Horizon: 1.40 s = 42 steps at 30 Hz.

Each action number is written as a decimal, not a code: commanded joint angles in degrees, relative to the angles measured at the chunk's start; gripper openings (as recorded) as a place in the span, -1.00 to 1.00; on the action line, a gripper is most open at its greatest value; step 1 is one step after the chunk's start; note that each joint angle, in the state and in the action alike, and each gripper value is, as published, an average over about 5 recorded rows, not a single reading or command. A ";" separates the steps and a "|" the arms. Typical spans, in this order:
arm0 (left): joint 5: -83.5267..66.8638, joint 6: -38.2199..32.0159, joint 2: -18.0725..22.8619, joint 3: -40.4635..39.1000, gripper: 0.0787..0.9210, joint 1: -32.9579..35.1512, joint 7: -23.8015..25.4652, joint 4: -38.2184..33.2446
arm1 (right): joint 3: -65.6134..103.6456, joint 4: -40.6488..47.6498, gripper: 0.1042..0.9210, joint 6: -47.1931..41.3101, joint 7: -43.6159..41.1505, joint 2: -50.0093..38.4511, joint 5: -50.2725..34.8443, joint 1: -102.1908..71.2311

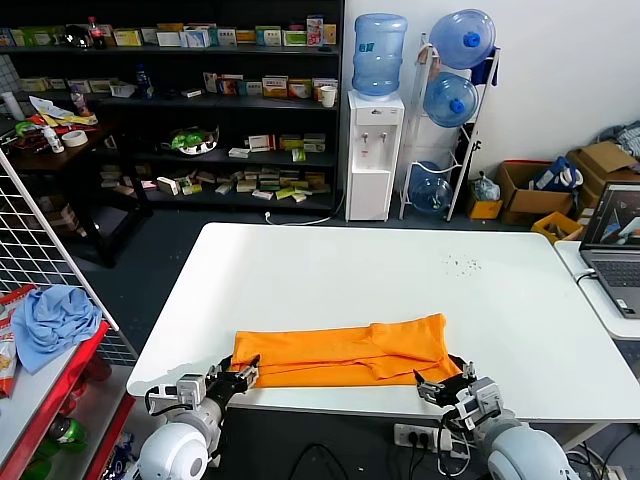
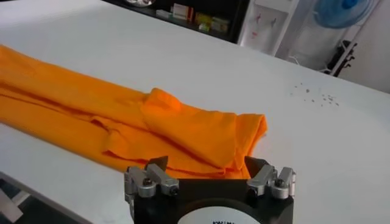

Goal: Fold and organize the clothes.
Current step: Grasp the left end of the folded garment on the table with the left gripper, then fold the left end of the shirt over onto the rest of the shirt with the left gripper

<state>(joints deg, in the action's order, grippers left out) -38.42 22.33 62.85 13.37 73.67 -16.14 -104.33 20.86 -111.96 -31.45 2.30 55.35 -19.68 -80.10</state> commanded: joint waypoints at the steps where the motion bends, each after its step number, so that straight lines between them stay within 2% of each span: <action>1: -1.78 0.48 -0.11 0.05 0.14 -0.04 0.14 0.29 | -0.01 -0.49 0.76 -0.07 0.04 0.03 -0.01 -0.40; 14: -3.40 1.15 -0.73 0.35 -0.78 -0.81 0.52 0.46 | -0.18 -0.70 0.76 -0.06 0.03 0.38 -0.02 -0.96; 17: -4.30 1.61 -1.09 1.01 -0.91 -1.27 0.48 0.70 | -0.19 -0.76 0.76 -0.05 0.07 0.38 -0.04 -0.87; 25: -5.48 2.25 -3.72 4.56 -0.92 -4.56 -1.17 3.43 | -0.05 -1.12 0.76 0.10 0.16 0.35 -0.13 -0.91; 36: -2.16 -0.97 -12.39 10.55 -0.92 -9.85 -2.72 12.29 | 0.05 -1.05 0.76 0.83 0.35 0.37 0.06 -0.67; 39: -2.95 -1.39 -13.95 11.09 -0.92 -9.65 -2.71 11.67 | 0.05 -0.82 0.76 1.21 0.55 0.56 0.24 -0.53; 42: -3.70 -1.42 -13.76 10.80 -0.92 -8.26 -3.04 7.52 | -0.06 -0.61 0.76 1.40 0.77 0.97 0.47 -0.47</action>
<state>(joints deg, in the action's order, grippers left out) -41.86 21.89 53.24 21.85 66.13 -18.61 -95.92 20.83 -112.69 -30.17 3.03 56.16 -19.25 -80.59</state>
